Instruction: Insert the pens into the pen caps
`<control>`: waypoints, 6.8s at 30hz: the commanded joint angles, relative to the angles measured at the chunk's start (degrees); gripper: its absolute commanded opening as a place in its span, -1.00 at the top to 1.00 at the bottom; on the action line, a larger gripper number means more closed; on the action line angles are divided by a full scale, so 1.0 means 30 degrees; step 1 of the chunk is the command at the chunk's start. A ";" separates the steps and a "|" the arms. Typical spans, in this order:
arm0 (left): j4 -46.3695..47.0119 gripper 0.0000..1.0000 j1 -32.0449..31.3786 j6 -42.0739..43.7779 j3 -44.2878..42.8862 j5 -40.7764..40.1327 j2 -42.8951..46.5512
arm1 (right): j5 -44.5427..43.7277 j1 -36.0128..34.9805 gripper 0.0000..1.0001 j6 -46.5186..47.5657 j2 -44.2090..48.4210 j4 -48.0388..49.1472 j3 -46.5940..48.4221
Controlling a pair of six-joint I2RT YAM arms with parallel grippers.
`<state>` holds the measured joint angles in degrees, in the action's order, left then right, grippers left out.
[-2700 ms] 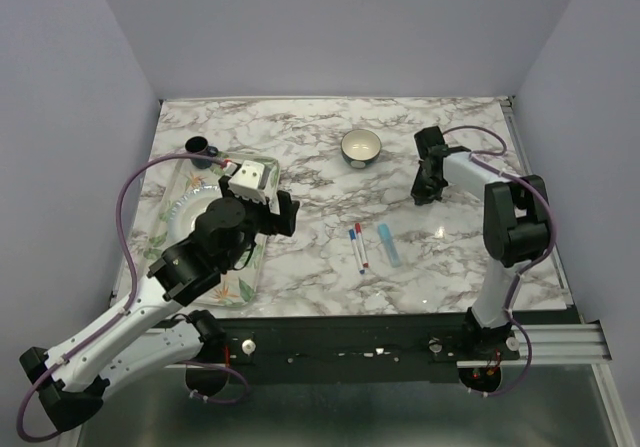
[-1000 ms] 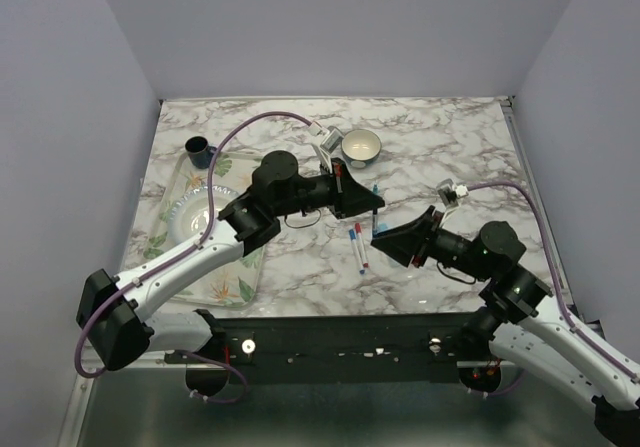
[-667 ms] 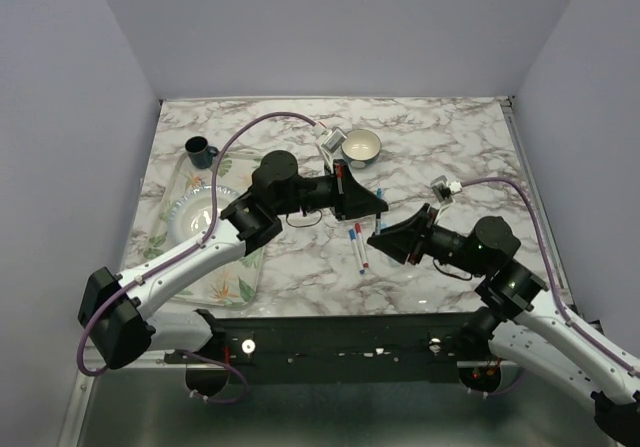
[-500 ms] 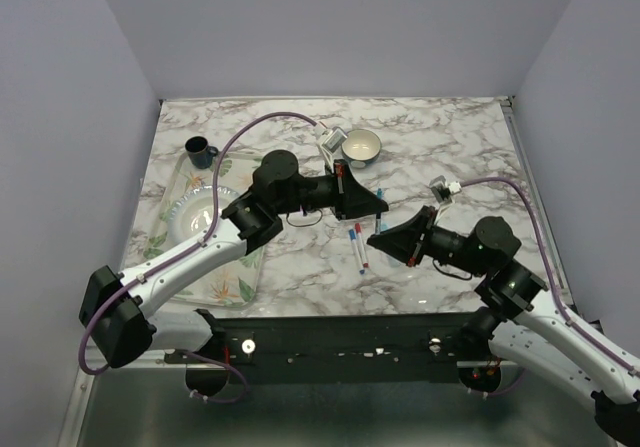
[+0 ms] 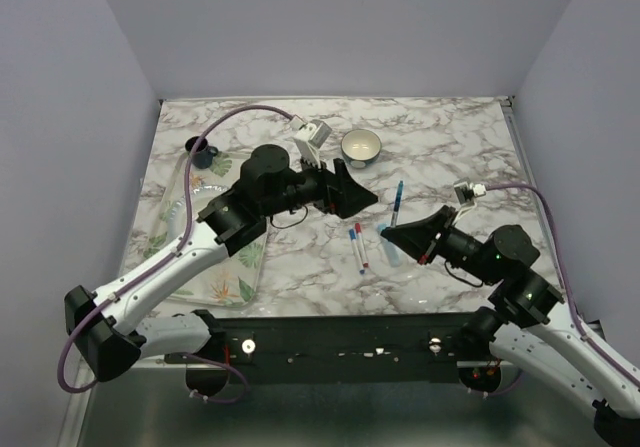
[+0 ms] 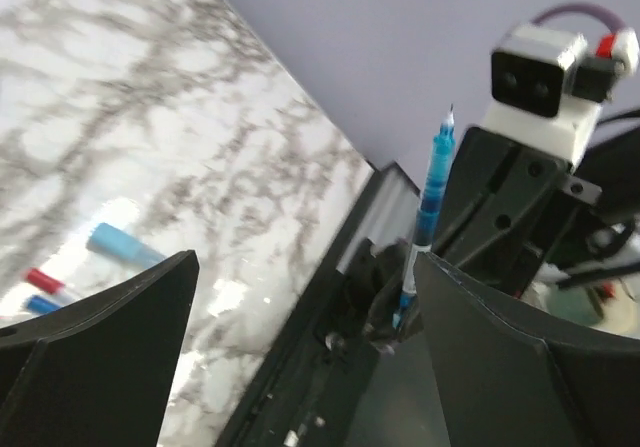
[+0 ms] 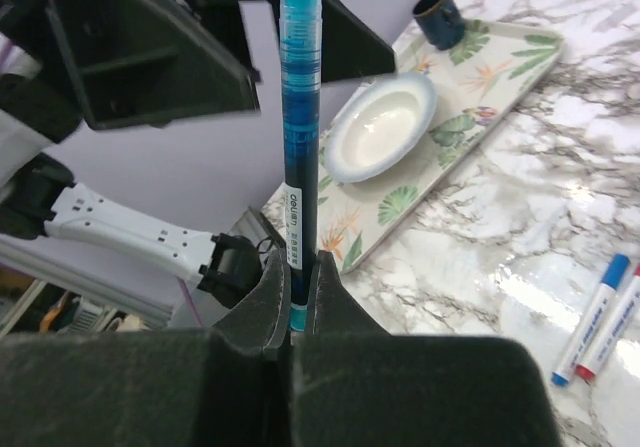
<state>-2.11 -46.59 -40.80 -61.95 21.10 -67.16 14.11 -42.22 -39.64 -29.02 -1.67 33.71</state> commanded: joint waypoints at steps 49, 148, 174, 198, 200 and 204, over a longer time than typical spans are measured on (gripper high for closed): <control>-1.3621 -0.07 0.9582 1.6323 -2.2296 -0.6712 -2.5573 | -0.3003 -0.0078 0.99 0.1728 0.3724 -0.6152 0.1389; -1.0283 0.32 0.0764 0.7065 -0.2757 -1.0169 -1.3973 | -0.2417 -0.0049 0.99 -0.1407 0.5541 -0.6474 -0.2537; 0.4802 1.00 0.0940 -0.4241 0.1668 0.0056 -0.1173 | 0.2356 -0.0166 0.99 -0.2403 0.2556 0.1403 -0.5204; 0.9051 1.00 0.0969 -0.6614 0.2545 -0.1147 -0.1314 | 0.3852 -0.0693 0.99 -0.1466 -0.0640 0.4102 -0.3506; 0.9286 1.00 0.0911 -0.6762 0.2459 -0.1000 -0.1608 | 0.3852 -0.0723 0.99 -0.1319 -0.0758 0.4044 -0.3387; 0.9813 1.00 0.0940 -0.7172 0.2662 -0.0531 -0.1960 | 0.3414 -0.0752 0.99 -0.1289 -0.0612 0.3956 -0.3387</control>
<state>23.29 -43.90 -60.58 -54.92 17.47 -72.18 24.29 -43.94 -44.91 -31.14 8.97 21.98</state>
